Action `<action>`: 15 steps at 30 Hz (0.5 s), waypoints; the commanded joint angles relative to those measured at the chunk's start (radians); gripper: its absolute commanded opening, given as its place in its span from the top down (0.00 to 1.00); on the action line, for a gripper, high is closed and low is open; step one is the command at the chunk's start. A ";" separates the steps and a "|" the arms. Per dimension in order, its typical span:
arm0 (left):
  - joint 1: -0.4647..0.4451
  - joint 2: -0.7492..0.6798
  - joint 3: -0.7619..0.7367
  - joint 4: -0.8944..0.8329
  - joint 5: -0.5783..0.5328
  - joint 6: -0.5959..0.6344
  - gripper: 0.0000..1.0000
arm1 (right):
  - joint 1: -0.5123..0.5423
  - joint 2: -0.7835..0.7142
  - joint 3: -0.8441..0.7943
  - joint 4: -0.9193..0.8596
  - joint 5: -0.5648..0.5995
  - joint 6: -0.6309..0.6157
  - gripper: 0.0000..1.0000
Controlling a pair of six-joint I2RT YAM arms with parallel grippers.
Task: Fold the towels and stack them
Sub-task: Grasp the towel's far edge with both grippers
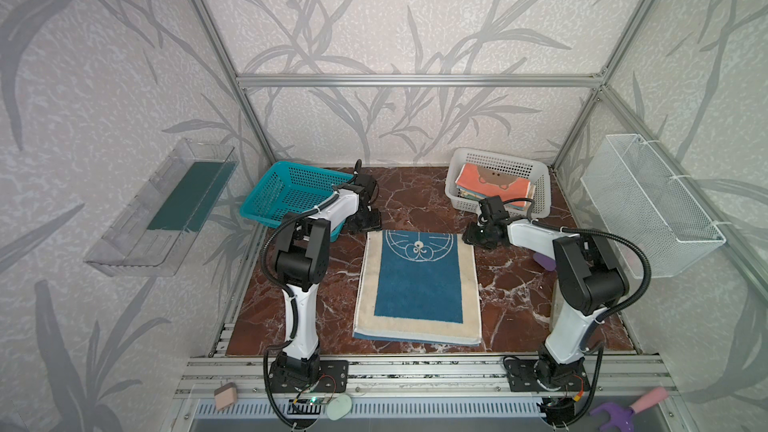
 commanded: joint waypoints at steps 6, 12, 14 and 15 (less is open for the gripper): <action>0.001 0.032 -0.021 0.056 0.096 0.002 0.45 | -0.018 0.033 0.027 0.031 -0.013 -0.012 0.57; 0.000 0.013 -0.028 0.073 0.101 0.005 0.74 | -0.022 0.057 0.042 0.053 -0.049 -0.018 0.81; 0.001 -0.007 -0.033 0.080 0.105 0.023 0.93 | -0.027 0.052 0.047 0.052 -0.059 -0.032 0.93; 0.001 -0.021 -0.038 0.084 0.109 0.035 1.00 | -0.030 0.046 0.050 0.051 -0.067 -0.040 0.97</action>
